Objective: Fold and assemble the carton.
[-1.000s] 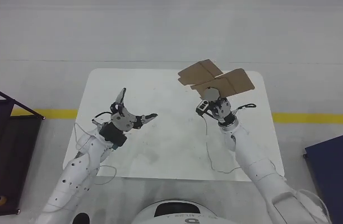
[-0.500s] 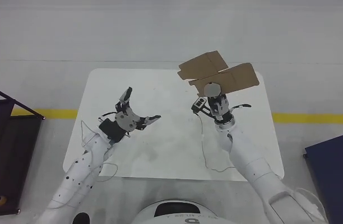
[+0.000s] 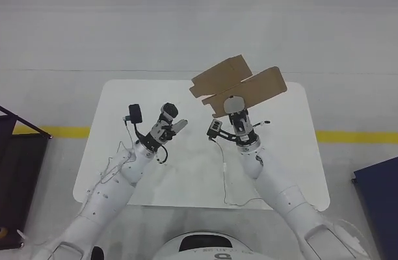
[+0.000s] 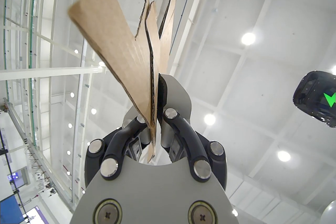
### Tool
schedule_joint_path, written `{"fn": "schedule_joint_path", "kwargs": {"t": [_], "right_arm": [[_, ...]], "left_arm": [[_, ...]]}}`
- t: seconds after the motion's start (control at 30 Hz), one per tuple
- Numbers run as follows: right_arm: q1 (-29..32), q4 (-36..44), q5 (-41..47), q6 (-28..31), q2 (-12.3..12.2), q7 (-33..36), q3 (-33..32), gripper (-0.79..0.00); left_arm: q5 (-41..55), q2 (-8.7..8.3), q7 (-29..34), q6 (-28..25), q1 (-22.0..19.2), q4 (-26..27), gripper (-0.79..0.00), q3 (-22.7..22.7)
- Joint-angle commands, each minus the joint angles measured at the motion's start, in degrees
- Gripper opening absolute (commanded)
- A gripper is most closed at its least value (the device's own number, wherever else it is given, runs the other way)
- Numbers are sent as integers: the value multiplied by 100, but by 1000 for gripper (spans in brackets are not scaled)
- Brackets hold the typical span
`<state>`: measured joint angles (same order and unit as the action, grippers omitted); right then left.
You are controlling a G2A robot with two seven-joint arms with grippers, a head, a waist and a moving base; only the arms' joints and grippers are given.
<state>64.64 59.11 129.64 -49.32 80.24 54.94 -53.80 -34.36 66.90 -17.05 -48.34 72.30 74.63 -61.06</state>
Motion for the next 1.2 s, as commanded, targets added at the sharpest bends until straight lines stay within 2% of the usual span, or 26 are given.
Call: {"fn": "schedule_joint_path", "kwargs": {"t": [0.0,0.17,0.27,0.4,0.63,0.7,0.9,1.17], "right_arm": [[-5,-4,108,-53,42,-51,21,-785],[35,-41,736,-387,145,-385,-7,-785],[42,-111,1061,-642,187,-640,-65,-785],[63,-163,1224,-868,242,-867,-119,-785],[81,-117,1393,-868,303,-949,51,-785],[78,-119,1404,-868,305,-969,72,-785],[119,-59,1486,-868,299,-1058,197,-785],[205,137,1814,-868,225,-1323,370,-785]], "left_arm": [[368,7,423,-160,-61,41,0,66],[1576,17,1328,-842,-249,-150,0,286],[2006,25,1700,-941,-394,-360,0,365],[2007,64,1836,-898,-526,-452,-3,416],[1553,117,1711,-966,-567,-375,-74,385],[1506,127,1686,-966,-562,-356,-108,368],[1422,163,1662,-961,-581,-310,-403,350],[1501,183,1809,-966,-629,-223,-416,372]]}}
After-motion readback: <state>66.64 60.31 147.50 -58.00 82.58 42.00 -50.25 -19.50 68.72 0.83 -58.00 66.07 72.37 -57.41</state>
